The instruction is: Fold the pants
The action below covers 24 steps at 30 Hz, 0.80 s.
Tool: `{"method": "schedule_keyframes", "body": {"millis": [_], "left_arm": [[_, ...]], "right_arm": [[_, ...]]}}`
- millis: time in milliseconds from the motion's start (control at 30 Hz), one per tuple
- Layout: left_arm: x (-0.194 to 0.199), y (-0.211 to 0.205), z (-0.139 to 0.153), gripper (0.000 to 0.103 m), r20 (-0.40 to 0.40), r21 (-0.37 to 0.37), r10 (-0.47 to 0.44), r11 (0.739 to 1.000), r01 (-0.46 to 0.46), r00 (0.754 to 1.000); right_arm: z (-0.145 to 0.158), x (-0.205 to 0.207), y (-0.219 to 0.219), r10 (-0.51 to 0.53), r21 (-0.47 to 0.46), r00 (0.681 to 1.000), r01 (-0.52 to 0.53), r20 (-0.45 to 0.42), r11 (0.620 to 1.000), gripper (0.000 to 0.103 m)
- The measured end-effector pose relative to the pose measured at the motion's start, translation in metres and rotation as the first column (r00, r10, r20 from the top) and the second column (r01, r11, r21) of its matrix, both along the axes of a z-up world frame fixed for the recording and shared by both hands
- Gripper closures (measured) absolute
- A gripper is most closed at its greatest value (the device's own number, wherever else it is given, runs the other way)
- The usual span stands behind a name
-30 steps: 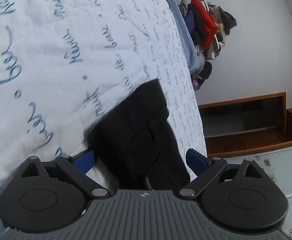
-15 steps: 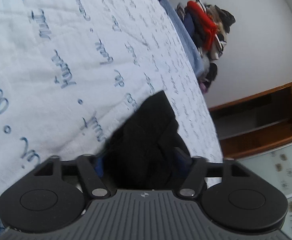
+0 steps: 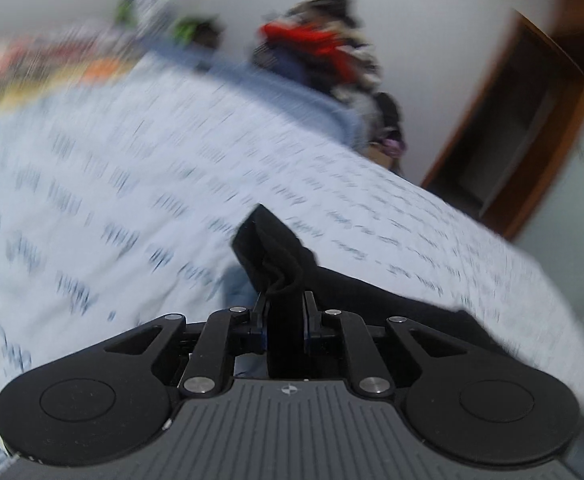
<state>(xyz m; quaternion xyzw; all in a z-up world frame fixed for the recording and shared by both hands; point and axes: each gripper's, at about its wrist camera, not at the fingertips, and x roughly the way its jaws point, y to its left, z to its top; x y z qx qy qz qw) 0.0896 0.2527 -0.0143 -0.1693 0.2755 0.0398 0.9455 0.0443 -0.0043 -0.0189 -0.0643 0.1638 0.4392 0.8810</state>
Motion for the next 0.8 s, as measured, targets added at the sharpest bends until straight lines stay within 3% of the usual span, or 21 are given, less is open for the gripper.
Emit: {"method": "schedule_keyframes", "body": {"millis": [33, 67, 133, 167, 200, 233, 300, 367, 433, 467, 533, 567, 667, 800], "left_arm": [[-0.003, -0.014, 0.001, 0.088, 0.018, 0.06, -0.028, 0.998, 0.027, 0.999], [-0.007, -0.03, -0.001, 0.088, 0.035, 0.123, -0.056, 0.991, 0.052, 0.998], [-0.011, -0.058, -0.008, 0.087, 0.056, 0.224, -0.116, 0.969, 0.101, 0.992], [-0.014, -0.071, -0.012, 0.087, 0.066, 0.266, -0.149, 0.955, 0.127, 0.987], [-0.016, -0.084, -0.018, 0.087, 0.07, 0.31, -0.175, 0.939, 0.145, 0.982], [-0.017, -0.093, -0.023, 0.087, 0.066, 0.346, -0.197, 0.924, 0.163, 0.978], [-0.021, -0.102, -0.032, 0.086, 0.061, 0.371, -0.234, 0.908, 0.196, 0.97], [-0.024, -0.101, -0.04, 0.079, 0.061, 0.356, -0.266, 0.906, 0.228, 0.962], [-0.029, -0.093, -0.046, 0.057, 0.073, 0.306, -0.335, 0.904, 0.299, 0.939], [-0.033, -0.088, -0.049, 0.052, 0.094, 0.271, -0.362, 0.906, 0.326, 0.927], [-0.042, -0.073, -0.052, 0.035, 0.162, 0.196, -0.367, 0.922, 0.335, 0.916], [-0.046, -0.066, -0.053, 0.032, 0.188, 0.159, -0.344, 0.935, 0.317, 0.92], [-0.055, -0.044, -0.059, 0.026, 0.24, 0.037, -0.223, 0.975, 0.22, 0.945], [-0.067, -0.023, -0.065, 0.023, 0.293, -0.058, -0.031, 0.997, 0.05, 0.956]], "right_arm": [[0.007, 0.02, -0.023, 0.0, 0.114, 0.985, 0.02, -0.173, 0.993, 0.013], [0.009, 0.042, -0.041, 0.023, 0.205, 0.936, 0.052, -0.35, 0.977, 0.005], [-0.002, 0.089, -0.064, 0.113, 0.313, 0.739, 0.138, -0.664, 0.94, 0.005], [-0.011, 0.106, -0.068, 0.16, 0.341, 0.64, 0.169, -0.752, 0.925, 0.005], [-0.02, 0.12, -0.071, 0.201, 0.367, 0.561, 0.2, -0.803, 0.909, 0.005], [-0.026, 0.13, -0.073, 0.223, 0.388, 0.514, 0.24, -0.828, 0.89, 0.005], [-0.036, 0.142, -0.073, 0.265, 0.423, 0.458, 0.288, -0.849, 0.859, 0.005], [-0.045, 0.148, -0.066, 0.296, 0.427, 0.403, 0.289, -0.866, 0.857, 0.005], [-0.05, 0.148, -0.06, 0.281, 0.41, 0.402, 0.283, -0.871, 0.867, 0.005], [-0.05, 0.148, -0.059, 0.28, 0.407, 0.407, 0.268, -0.87, 0.873, 0.006], [-0.048, 0.143, -0.057, 0.241, 0.383, 0.445, 0.264, -0.862, 0.885, 0.014], [-0.046, 0.141, -0.056, 0.213, 0.36, 0.462, 0.257, -0.861, 0.897, 0.029], [-0.049, 0.139, -0.052, 0.148, 0.292, 0.471, 0.247, -0.869, 0.924, 0.054], [-0.052, 0.133, -0.047, 0.124, 0.27, 0.482, 0.246, -0.867, 0.931, 0.055]]}}
